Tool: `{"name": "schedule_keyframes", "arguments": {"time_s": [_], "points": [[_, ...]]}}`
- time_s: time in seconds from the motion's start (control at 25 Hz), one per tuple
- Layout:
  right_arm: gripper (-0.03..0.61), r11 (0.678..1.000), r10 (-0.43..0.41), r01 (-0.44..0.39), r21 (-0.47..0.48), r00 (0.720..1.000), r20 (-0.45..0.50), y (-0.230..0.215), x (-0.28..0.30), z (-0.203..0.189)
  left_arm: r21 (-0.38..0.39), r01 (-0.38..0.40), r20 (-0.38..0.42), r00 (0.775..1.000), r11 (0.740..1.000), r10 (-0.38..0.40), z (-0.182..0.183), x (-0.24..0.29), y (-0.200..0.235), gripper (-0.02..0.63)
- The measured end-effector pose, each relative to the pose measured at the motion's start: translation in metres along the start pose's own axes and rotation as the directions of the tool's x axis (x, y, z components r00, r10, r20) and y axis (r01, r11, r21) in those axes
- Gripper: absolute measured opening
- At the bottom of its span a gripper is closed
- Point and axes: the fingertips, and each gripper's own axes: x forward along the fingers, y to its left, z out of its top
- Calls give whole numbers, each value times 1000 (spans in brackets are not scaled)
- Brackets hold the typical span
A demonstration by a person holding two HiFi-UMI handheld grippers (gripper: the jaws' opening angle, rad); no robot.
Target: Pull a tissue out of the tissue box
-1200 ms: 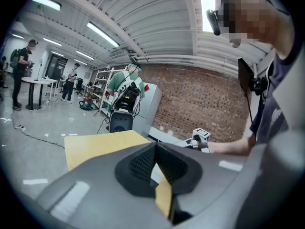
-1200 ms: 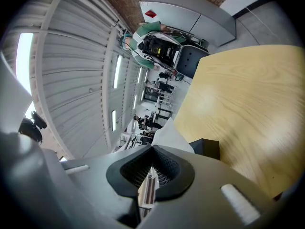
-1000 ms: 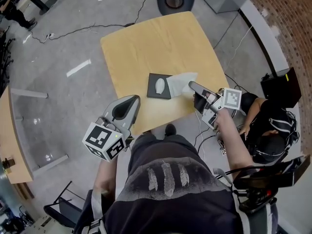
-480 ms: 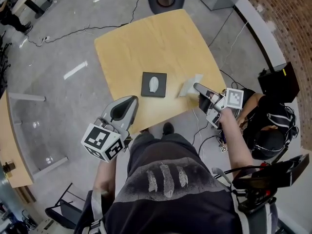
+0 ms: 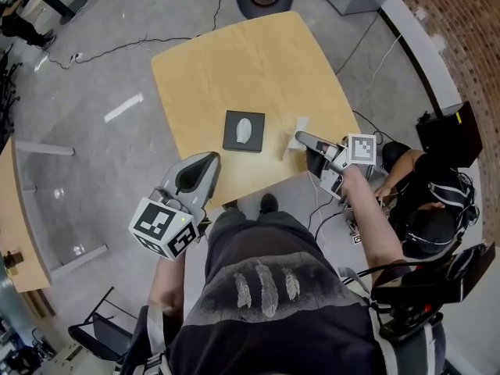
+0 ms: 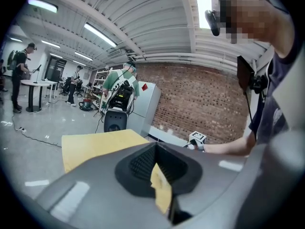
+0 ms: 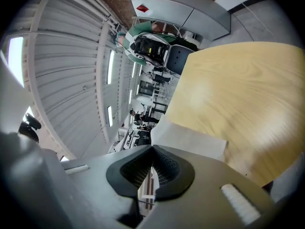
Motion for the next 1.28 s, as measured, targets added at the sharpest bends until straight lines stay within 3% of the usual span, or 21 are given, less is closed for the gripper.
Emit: {"name": "schedule_keyframes", "arguments": {"time_s": [0.16,0.52,0.72,0.84,1.12,1.28], "points": [[0,1000,4,-4,3,999,-32,-8,-2,-1,-11,-19,12,1000,1000,20,-3,-3,-2,3],[0,961,-265,269,66,962,-62,-113,-44,-8,-14,-53,-6,999,999,53,-7,1,-17,3],[0,931,-365,365,5,929,-58,-136,-56,-7,-25,-49,-13,999,998,48,-8,2,-22,3],[34,915,-403,402,-36,910,-93,-144,-60,-9,-21,-48,-23,999,999,47,-11,5,-27,3],[167,811,-576,532,-242,798,-175,-168,-75,-16,7,-56,-39,998,998,56,-15,8,-35,3],[208,702,-689,587,-403,703,-176,-176,-85,-13,14,-67,-39,997,998,68,-15,4,-35,3]]}}
